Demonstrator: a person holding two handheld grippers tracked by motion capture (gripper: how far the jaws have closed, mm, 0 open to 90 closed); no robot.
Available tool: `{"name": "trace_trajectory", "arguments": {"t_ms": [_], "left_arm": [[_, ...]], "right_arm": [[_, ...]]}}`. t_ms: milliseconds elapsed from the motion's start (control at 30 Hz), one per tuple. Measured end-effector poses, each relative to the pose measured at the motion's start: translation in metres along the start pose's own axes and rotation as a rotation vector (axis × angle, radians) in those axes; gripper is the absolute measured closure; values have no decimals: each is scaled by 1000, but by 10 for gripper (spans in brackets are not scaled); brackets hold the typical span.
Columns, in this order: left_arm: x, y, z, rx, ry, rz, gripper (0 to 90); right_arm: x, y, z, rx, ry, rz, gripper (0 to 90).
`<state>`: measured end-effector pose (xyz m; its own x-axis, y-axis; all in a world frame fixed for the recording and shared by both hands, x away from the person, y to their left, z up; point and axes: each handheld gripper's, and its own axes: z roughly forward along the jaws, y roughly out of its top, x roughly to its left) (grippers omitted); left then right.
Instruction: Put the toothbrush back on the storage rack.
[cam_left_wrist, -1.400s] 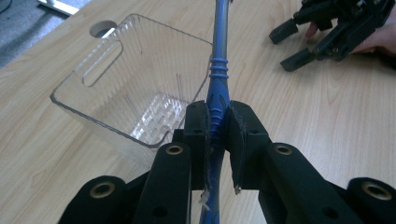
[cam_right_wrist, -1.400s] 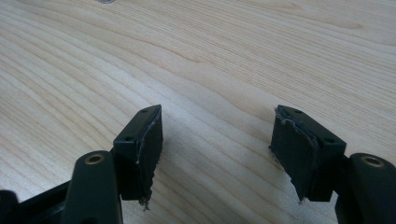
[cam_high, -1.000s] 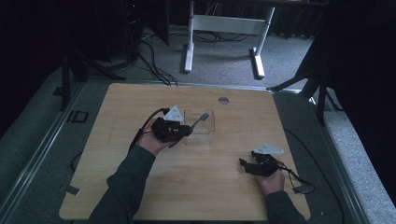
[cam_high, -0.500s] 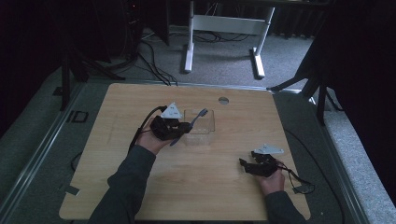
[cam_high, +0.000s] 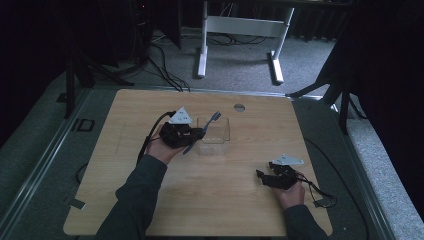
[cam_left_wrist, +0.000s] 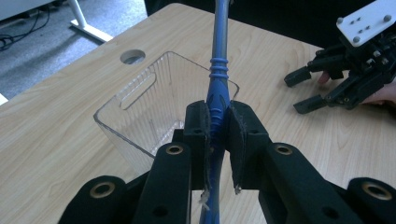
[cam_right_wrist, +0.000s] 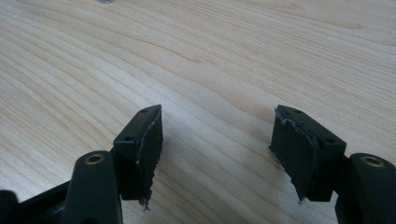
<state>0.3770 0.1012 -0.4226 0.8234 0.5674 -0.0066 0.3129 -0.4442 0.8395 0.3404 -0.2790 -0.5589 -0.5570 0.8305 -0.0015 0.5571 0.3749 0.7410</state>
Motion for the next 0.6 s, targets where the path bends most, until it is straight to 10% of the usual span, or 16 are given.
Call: {"name": "trace_trajectory", "arguments": {"t_ms": [600], "left_arm": [[3,4,-5,-50,34,-30,787]], "right_arm": [[0,0,0,0,0,1,335]]}}
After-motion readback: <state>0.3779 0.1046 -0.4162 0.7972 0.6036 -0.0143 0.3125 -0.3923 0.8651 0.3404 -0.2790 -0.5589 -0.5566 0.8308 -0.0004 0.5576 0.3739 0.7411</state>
